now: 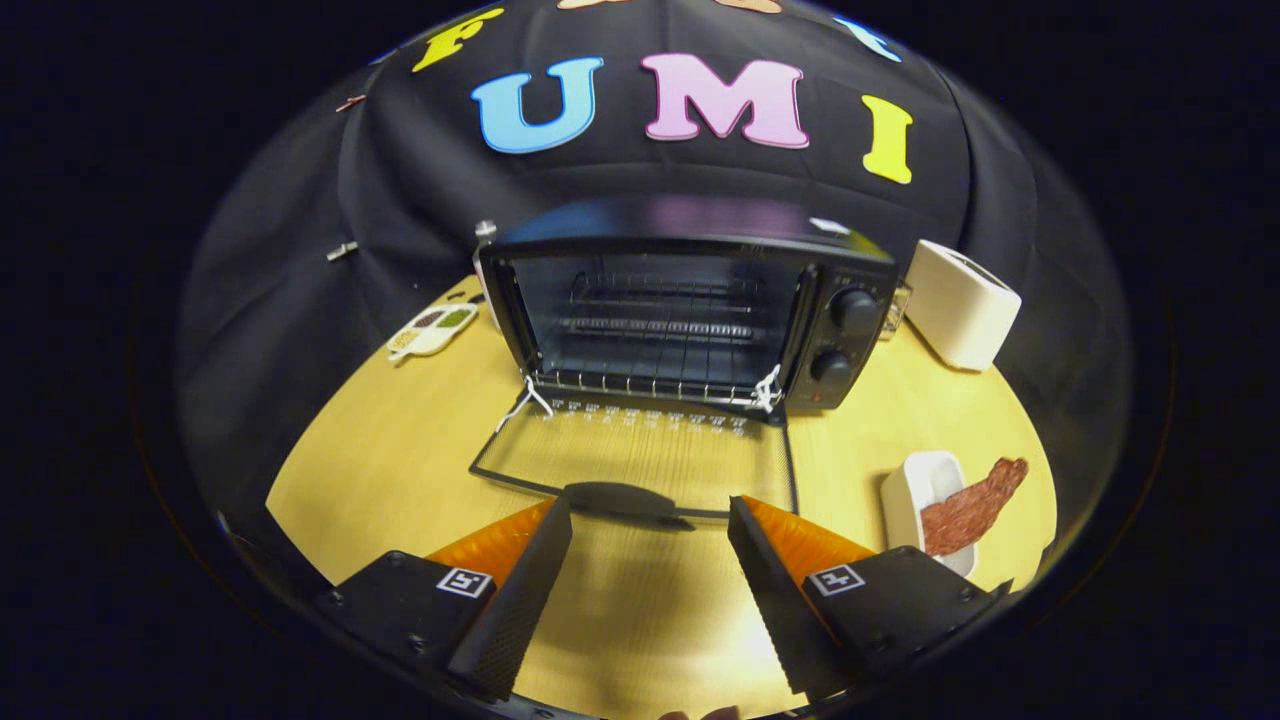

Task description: Open the toaster oven, put the food inside, and close the toaster oven door.

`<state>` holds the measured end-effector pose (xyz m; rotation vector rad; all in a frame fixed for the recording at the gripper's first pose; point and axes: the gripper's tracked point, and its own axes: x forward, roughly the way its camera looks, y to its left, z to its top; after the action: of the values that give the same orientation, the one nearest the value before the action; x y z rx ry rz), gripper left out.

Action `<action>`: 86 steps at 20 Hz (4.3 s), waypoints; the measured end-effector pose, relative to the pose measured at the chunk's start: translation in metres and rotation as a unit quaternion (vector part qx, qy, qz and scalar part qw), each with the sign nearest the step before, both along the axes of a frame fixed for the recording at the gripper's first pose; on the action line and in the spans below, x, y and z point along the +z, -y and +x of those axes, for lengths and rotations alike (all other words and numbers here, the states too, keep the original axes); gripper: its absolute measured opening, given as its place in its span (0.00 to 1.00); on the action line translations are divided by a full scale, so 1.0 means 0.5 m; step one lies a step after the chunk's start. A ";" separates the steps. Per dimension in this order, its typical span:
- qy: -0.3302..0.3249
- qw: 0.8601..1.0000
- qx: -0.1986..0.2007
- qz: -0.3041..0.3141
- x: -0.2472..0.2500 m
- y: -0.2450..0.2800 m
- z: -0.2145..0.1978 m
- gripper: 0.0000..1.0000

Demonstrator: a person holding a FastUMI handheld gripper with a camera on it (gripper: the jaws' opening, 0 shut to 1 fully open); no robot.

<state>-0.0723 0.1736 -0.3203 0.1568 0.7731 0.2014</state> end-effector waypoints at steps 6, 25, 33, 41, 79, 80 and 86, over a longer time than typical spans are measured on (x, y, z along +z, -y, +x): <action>0.060 0.998 0.033 -0.010 0.141 0.198 0.007 0.98; -0.208 0.957 0.168 0.114 -0.067 0.565 -0.038 0.99; -0.333 0.905 0.182 0.192 -0.213 0.530 -0.023 0.75; -0.319 0.910 0.159 0.213 -0.198 0.529 -0.023 0.16; 0.007 0.972 -0.026 0.235 0.072 -0.014 0.123 0.15; 0.009 0.971 -0.033 0.238 0.063 -0.022 0.137 0.15; 0.021 0.961 -0.085 0.263 0.011 -0.052 0.229 0.15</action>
<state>0.0422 0.1995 -0.3150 0.7187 0.6449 0.2422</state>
